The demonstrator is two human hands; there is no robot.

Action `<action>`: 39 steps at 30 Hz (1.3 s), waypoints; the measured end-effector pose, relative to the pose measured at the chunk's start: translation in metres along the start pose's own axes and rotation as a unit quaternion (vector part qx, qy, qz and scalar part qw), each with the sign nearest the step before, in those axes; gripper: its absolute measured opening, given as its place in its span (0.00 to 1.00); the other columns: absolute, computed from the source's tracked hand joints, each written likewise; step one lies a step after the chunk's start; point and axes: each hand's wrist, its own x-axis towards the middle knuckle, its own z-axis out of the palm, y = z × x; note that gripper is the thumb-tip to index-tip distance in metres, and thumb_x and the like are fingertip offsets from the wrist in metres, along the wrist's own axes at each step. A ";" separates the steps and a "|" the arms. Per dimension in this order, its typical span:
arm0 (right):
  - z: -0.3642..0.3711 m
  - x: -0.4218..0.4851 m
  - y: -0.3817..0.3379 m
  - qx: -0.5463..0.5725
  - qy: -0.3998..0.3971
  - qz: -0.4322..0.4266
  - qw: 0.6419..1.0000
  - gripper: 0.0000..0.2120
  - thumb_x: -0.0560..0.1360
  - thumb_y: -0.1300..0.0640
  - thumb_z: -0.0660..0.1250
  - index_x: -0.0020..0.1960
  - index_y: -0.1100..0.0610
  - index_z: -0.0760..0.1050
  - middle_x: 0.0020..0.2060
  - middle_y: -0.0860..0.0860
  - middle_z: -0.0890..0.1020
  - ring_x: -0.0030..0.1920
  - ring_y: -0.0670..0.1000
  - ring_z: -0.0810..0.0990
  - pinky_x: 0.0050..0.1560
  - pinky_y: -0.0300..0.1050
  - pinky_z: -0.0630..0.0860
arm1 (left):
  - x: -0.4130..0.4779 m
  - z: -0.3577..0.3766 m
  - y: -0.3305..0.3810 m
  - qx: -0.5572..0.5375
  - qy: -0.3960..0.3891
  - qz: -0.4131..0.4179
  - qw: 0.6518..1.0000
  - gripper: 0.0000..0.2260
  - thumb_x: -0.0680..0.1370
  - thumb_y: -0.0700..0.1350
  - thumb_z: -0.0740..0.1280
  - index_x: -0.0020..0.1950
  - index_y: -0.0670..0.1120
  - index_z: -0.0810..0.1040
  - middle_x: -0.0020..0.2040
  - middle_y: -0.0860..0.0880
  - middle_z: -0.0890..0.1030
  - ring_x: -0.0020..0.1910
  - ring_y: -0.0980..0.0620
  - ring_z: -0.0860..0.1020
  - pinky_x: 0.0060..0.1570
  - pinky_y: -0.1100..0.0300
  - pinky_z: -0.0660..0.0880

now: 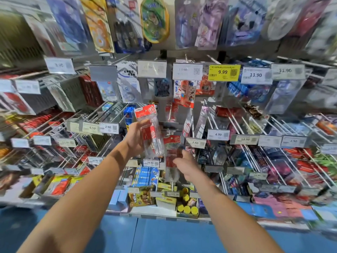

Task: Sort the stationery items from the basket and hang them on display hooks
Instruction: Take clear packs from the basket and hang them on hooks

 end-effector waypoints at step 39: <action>0.032 0.145 0.061 0.086 0.170 -0.444 0.875 0.04 0.82 0.56 0.67 0.52 0.48 0.78 0.44 0.43 0.84 0.44 0.43 0.80 0.52 0.45 0.75 | 0.066 -0.043 -0.093 0.070 -0.097 0.335 0.935 0.19 0.71 0.48 0.67 0.58 0.39 0.80 0.44 0.45 0.81 0.40 0.48 0.80 0.41 0.57 0.75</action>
